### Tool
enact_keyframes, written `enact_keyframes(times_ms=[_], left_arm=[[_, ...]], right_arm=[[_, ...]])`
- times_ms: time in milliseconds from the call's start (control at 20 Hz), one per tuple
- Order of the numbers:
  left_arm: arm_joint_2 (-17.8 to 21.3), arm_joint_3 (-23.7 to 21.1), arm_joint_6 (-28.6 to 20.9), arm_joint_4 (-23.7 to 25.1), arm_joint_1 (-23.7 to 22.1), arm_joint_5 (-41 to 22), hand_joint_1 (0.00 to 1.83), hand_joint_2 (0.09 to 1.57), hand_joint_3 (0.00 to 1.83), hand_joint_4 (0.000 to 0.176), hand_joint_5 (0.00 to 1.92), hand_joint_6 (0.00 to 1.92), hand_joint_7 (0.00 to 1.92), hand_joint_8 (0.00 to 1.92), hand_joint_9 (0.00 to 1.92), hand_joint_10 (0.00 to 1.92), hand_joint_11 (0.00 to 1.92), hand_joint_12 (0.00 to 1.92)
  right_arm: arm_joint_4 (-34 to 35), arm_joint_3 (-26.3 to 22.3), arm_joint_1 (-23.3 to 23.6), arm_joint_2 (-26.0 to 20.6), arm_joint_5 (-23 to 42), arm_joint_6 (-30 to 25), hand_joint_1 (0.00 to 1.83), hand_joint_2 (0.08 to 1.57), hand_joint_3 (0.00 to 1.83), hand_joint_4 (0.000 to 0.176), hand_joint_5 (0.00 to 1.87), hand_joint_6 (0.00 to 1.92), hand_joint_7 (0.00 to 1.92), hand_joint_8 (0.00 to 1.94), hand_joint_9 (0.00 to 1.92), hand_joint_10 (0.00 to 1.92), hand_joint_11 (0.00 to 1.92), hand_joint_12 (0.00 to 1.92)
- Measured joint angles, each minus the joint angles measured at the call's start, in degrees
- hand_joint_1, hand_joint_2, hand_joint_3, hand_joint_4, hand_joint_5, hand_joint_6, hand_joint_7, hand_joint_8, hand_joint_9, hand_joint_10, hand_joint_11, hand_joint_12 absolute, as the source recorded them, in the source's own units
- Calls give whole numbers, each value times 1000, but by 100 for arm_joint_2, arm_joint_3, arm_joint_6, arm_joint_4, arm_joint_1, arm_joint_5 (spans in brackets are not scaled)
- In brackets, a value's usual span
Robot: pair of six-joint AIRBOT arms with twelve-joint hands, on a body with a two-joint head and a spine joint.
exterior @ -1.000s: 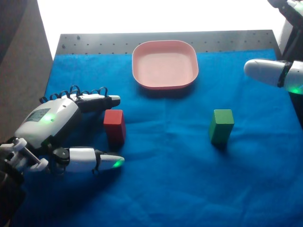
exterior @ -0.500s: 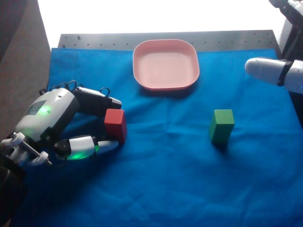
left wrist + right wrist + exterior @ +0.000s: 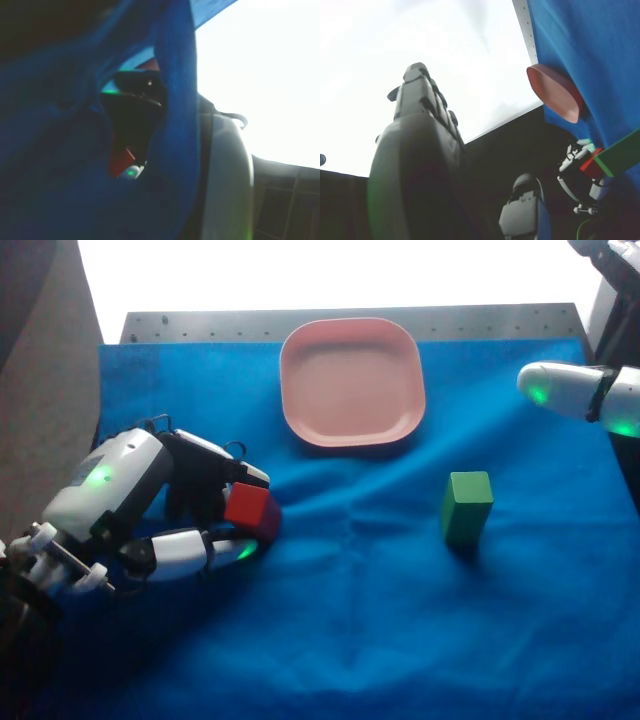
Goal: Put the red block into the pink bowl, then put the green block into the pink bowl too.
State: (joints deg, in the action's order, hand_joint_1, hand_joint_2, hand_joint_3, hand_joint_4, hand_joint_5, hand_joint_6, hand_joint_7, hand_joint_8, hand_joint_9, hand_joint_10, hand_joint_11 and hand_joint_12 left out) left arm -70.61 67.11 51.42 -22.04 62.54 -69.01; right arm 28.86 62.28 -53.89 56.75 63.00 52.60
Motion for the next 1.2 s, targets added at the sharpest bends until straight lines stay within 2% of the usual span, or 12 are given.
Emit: enact_keyframes(times_ms=[150, 250, 300, 400, 500, 600, 650, 750, 800, 850, 900, 1200], left_arm=[[0, 2, 26, 20, 0, -7, 1286, 1015, 2, 0, 1390, 7, 1162, 969, 1183, 1517, 1109, 1800], [15, 2, 4, -22, 0, -2, 1289, 999, 1, 0, 1422, 20, 1214, 773, 1104, 1078, 957, 1485], [48, 0, 11, -15, 0, -15, 1285, 992, 0, 0, 1435, 27, 1237, 692, 1126, 902, 949, 1365], [160, 2, 63, 42, 0, -22, 1285, 982, 0, 0, 1381, 166, 1318, 503, 1153, 780, 936, 1360], [212, 2, 68, 2, 0, -17, 1294, 988, 0, 0, 1375, 115, 1294, 616, 1190, 732, 957, 1316], [315, 98, 107, -24, -92, 203, 1220, 979, 0, 0, 1362, 274, 1046, 1501, 1128, 1863, 1201, 1909], [330, 114, 116, -44, -101, 236, 1220, 978, 0, 0, 1361, 278, 1037, 1567, 1155, 1909, 1260, 1919], [393, 192, 129, -94, -201, 332, 1299, 1016, 1, 0, 1226, 349, 1219, 822, 1110, 1195, 1040, 1558], [424, 227, 136, -85, -249, 345, 1299, 1016, 1, 0, 1226, 349, 1219, 822, 1110, 1195, 1040, 1558], [446, 273, 127, -87, -328, 350, 1296, 1005, 2, 0, 1145, 583, 1362, 442, 1153, 940, 1051, 1369], [446, 317, 136, -109, -409, 369, 1383, 1019, 0, 0, 1029, 777, 1332, 330, 1183, 818, 1028, 1015], [442, 535, 129, -13, -802, 632, 1408, 1005, 0, 0, 1082, 666, 1326, 347, 1216, 727, 1097, 663]], right_arm=[[0, 0, 0, 0, 2, 0, 274, 848, 2, 91, 0, 0, 0, 0, 0, 0, 0, 0], [4, 0, 0, 0, 2, 0, 272, 839, 0, 108, 0, 0, 0, 0, 0, 0, 0, 0], [4, 0, 0, 2, 2, 0, 268, 839, 0, 98, 0, 0, 0, 0, 0, 0, 0, 0], [4, 0, 0, 7, 7, 0, 254, 842, 0, 97, 0, 0, 0, 0, 0, 0, 0, 0], [9, 0, 0, 22, 11, 0, 266, 836, 0, 91, 0, 0, 0, 0, 0, 0, 0, 0], [11, 2, -22, 31, 0, -2, 278, 845, 2, 93, 0, 0, 0, 0, 0, 0, 0, 0], [9, 4, -24, 31, 2, 2, 281, 843, 0, 97, 0, 0, 0, 0, 0, 0, 0, 0], [31, 13, -24, 33, -7, -2, 302, 832, 0, 105, 0, 0, 0, 0, 0, 0, 0, 0], [28, 13, -24, 33, -2, -2, 302, 832, 0, 105, 0, 0, 0, 0, 0, 0, 0, 0], [24, 24, -24, 57, 13, 0, 283, 834, 0, 90, 0, 0, 0, 0, 0, 0, 0, 0], [24, 33, -24, 79, 4, -4, 271, 832, 0, 91, 0, 0, 0, 0, 0, 0, 0, 0], [46, 61, -28, 111, 2, -2, 281, 833, 0, 75, 0, 0, 2, 1, 0, 0, 0, 0]])
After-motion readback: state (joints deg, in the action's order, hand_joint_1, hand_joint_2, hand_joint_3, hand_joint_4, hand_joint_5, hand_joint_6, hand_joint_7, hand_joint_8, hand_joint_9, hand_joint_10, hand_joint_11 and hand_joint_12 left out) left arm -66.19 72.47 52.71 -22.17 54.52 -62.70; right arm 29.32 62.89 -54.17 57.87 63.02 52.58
